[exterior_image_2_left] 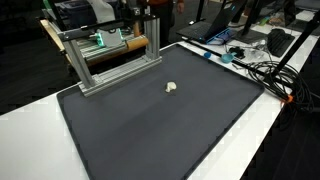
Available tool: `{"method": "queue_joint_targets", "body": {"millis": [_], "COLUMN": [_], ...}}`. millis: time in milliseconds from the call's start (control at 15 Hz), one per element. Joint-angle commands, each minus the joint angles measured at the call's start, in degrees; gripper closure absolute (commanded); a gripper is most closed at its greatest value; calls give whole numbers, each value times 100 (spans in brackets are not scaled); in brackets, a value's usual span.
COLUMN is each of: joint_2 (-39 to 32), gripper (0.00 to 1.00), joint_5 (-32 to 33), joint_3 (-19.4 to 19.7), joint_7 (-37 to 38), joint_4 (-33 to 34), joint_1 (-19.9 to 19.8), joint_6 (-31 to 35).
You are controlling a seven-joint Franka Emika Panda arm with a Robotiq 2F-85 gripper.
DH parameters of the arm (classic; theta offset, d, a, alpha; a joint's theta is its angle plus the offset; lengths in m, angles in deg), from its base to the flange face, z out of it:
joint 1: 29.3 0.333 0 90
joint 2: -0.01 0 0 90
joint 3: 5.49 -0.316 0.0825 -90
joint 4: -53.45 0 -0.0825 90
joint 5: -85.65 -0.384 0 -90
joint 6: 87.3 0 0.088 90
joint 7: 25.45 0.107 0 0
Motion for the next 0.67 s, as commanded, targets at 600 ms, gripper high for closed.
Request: {"method": "queue_joint_targets", "body": {"millis": [600], "joint_2": [31], "gripper": [20], "joint_5": [-320], "joint_3": [26], "joint_7": [-169], "joint_4": [14], "joint_1": [45], "joint_6": [-402]}}
